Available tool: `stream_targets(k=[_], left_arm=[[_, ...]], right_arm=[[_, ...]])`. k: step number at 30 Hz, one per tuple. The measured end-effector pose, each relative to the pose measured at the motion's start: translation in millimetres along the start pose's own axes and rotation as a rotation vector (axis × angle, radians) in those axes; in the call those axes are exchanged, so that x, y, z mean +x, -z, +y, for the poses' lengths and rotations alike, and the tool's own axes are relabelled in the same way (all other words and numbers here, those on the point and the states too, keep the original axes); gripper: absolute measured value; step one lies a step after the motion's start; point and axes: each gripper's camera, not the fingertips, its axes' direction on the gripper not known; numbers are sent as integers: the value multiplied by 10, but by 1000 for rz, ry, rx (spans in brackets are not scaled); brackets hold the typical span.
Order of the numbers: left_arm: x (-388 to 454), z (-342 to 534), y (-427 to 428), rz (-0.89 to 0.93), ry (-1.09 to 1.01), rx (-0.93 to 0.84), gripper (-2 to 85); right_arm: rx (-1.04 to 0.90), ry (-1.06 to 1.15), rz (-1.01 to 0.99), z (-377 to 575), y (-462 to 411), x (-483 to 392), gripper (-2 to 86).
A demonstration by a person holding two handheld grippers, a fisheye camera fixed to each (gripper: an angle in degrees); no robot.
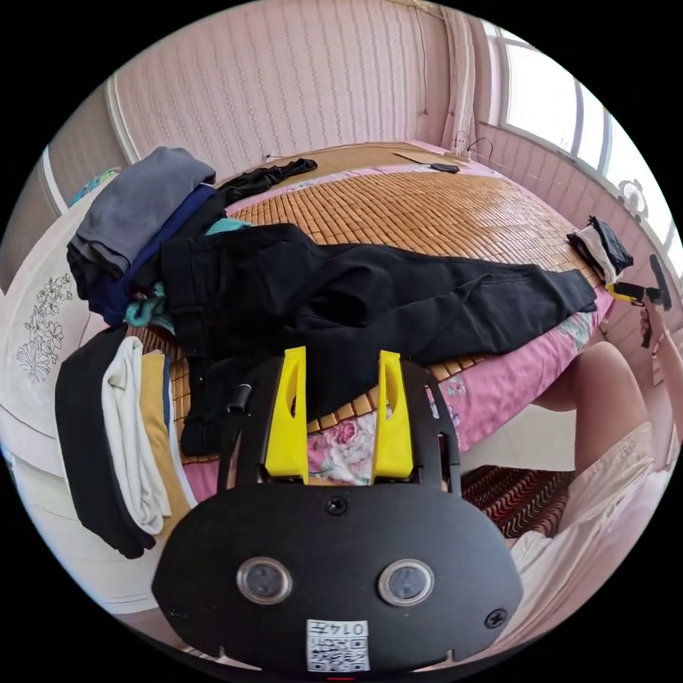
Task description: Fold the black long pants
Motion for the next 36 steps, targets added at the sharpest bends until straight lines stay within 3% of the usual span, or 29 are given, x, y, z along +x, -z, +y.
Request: stream_targets(k=[5, 8, 16, 19, 22, 25, 29, 32, 36], left_arm=[[16, -270, -706, -23, 36, -220, 149], [103, -374, -920, -29, 45, -267, 142], [207, -429, -995, 43, 19, -265, 71], [319, -421, -999, 0, -27, -259, 50], [334, -380, -971, -15, -43, -251, 43], [268, -317, -818, -34, -24, -210, 40], [163, -67, -677, 1, 23, -211, 39], [175, 100, -683, 26, 21, -246, 39], [130, 185, -688, 45, 83, -246, 39]], right_arm=[[-301, 32, -34, -321, -623, 182, 63], [-269, 155, 7, -330, -557, 63, 0], [-140, 168, -151, -588, -91, 148, 1], [-53, 90, -13, -634, 98, 318, 12], [-198, 41, -69, -646, -98, 498, 114], [-201, 97, -53, -549, -95, 379, 135], [-209, 264, 190, -393, -138, 1, 103], [-240, 326, 189, -382, -145, -114, 41], [-295, 338, 152, -465, -109, -65, 20]])
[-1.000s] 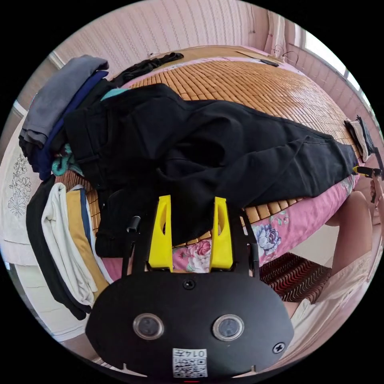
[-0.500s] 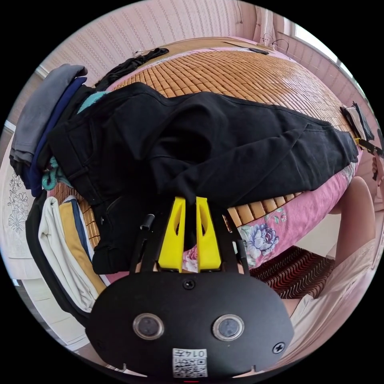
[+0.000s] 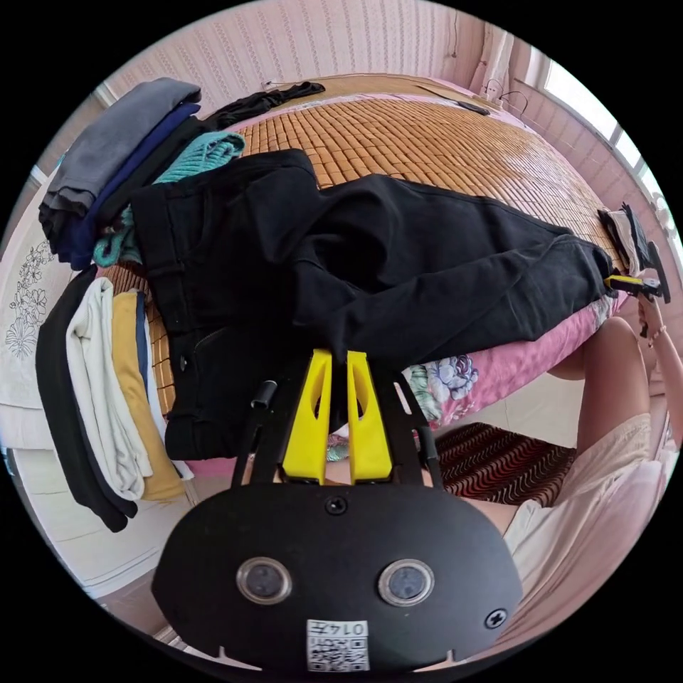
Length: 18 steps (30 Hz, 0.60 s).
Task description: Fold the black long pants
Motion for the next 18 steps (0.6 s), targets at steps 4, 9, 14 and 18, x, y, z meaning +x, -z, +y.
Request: stream_targets(k=[4, 9, 14, 18], left_arm=[[-18, -24, 74, -6, 0, 7, 38], [82, -149, 607, 68, -50, 152, 36], [348, -67, 921, 84, -184, 258, 37], [511, 189, 641, 98, -306, 169, 43]], right_arm=[[-26, 10, -121, -70, 127, 241, 11], [211, -42, -222, -250, 864, 586, 9], [580, 23, -142, 103, 1919, 603, 14], [557, -120, -145, 754, 1741, 736, 23]])
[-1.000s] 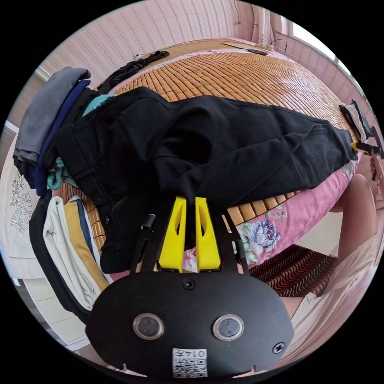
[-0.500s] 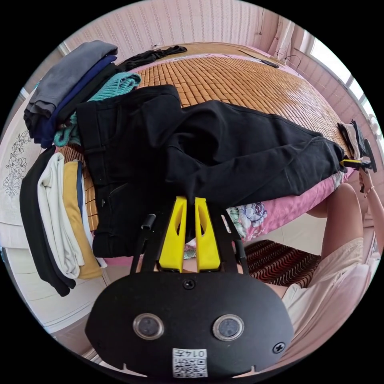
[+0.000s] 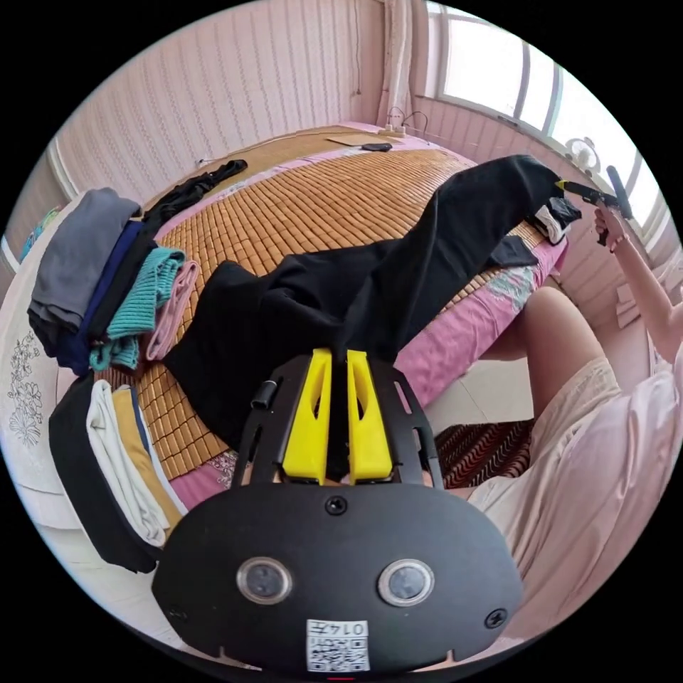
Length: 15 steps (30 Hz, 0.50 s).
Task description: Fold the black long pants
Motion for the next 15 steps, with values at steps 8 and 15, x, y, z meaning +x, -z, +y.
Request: stream_targets(k=[8, 15], left_arm=[[-298, 254, 94, 49, 101, -37, 63], [-1557, 695, -142, -171, 547, -84, 97]], right_arm=[[-242, -374, 21, 1069, -416, 448, 64], [-255, -255, 46, 158, -1032, 148, 152]])
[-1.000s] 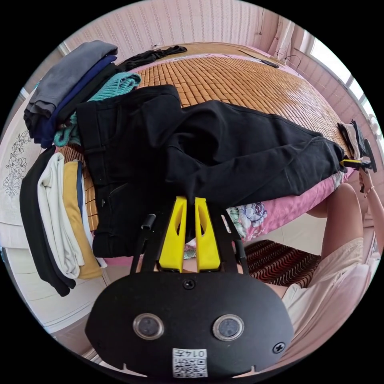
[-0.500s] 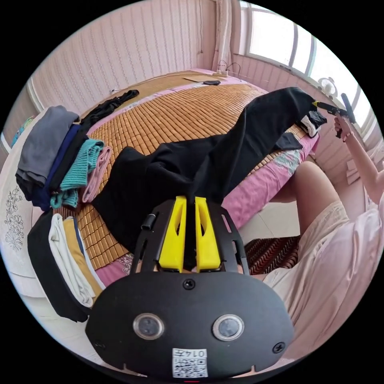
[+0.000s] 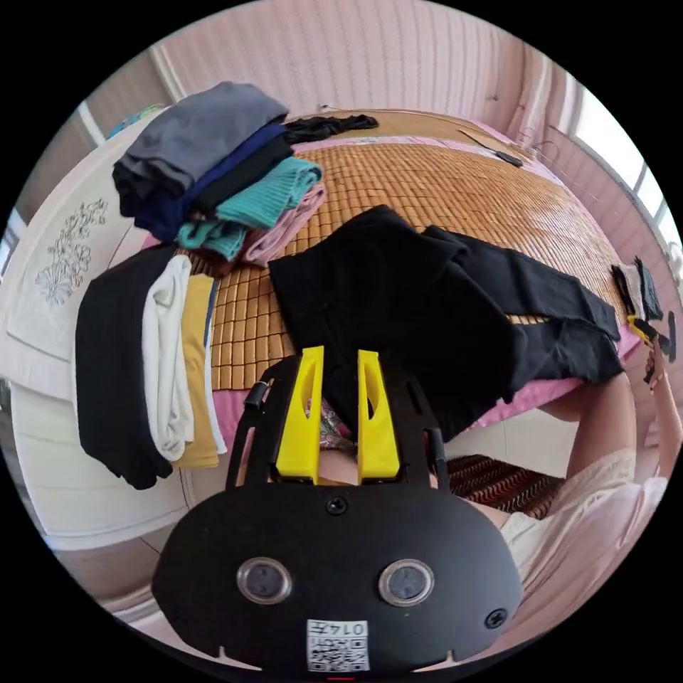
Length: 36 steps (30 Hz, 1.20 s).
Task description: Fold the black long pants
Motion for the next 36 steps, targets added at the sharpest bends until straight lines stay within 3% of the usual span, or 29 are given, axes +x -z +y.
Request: stream_targets(k=[2, 5, 7, 10, 15, 18, 24, 30, 36], left_arm=[[-272, -110, -261, 40, 138, -31, 133], [-495, -250, -583, 89, 272, -56, 147], [-462, -343, -732, 132, 246, -92, 133], [-281, -455, -831, 34, 132, -145, 119], [-250, -448, -722, -15, -11, -67, 54], [-322, -484, -526, -242, 3, 38, -4], [-631, -586, -598, -72, 29, 1, -2], [-583, -691, -924, 65, 80, -27, 113], [-690, -711, -1137, 121, 136, -24, 121]], right_arm=[[-105, -32, 58, -242, -377, -122, 187], [-110, -64, 172, -329, -494, -354, 186], [-113, -33, 267, -326, -538, -525, 169], [-121, 75, 261, -299, -546, -780, 19], [-130, 134, 260, -368, -471, -959, 11], [-42, 158, 203, -610, -161, -1008, 10], [89, 235, 295, -1372, 283, -1232, 9], [30, 251, 347, -1949, 54, -1375, 9], [-33, 257, 415, -2191, -239, -1459, 8]])
